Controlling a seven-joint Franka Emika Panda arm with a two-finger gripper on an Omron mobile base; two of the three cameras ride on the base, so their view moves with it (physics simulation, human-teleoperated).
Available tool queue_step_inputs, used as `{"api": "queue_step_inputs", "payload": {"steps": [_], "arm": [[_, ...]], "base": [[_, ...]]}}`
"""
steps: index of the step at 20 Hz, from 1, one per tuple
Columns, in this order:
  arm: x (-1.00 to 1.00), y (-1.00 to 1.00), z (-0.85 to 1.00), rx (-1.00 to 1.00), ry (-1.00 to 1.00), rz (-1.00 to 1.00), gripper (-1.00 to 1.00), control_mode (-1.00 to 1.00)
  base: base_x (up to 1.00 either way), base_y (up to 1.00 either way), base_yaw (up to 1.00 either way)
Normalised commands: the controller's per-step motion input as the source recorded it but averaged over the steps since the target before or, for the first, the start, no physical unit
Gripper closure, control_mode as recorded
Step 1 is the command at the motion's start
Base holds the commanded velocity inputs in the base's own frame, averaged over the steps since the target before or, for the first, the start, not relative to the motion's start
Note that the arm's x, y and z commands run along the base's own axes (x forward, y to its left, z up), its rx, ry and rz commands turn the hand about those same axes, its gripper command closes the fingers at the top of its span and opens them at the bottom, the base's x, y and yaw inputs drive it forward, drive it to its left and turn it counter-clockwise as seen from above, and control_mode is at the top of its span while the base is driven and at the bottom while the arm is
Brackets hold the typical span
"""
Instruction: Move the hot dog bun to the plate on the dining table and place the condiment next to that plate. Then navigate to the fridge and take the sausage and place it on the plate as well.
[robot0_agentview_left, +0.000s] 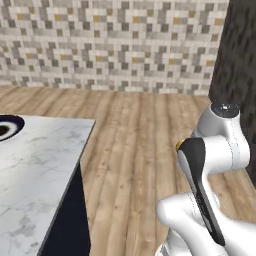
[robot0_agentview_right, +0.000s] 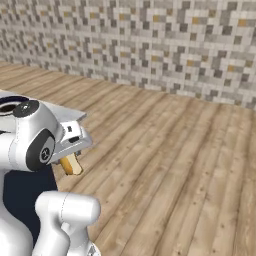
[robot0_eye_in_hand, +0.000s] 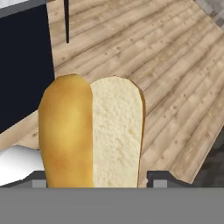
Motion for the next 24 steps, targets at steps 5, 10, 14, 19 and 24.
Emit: {"api": "queue_step_inputs", "payload": {"steps": [5,10,14,19,24], "arm": [[0.00,0.00,0.00,0.00,0.00,0.00,1.00,1.00],[0.00,0.00,0.00,0.00,0.00,0.00,1.00,1.00],[0.00,0.00,0.00,0.00,0.00,0.00,1.00,1.00],[0.00,0.00,0.00,0.00,0.00,0.00,1.00,1.00],[0.00,0.00,0.00,0.00,0.00,0.00,1.00,1.00]], "base": [[0.81,-0.53,0.50],[0.80,-0.51,0.51],[0.77,-0.53,0.51],[0.72,-0.54,0.51],[0.69,-0.54,0.52]]}}
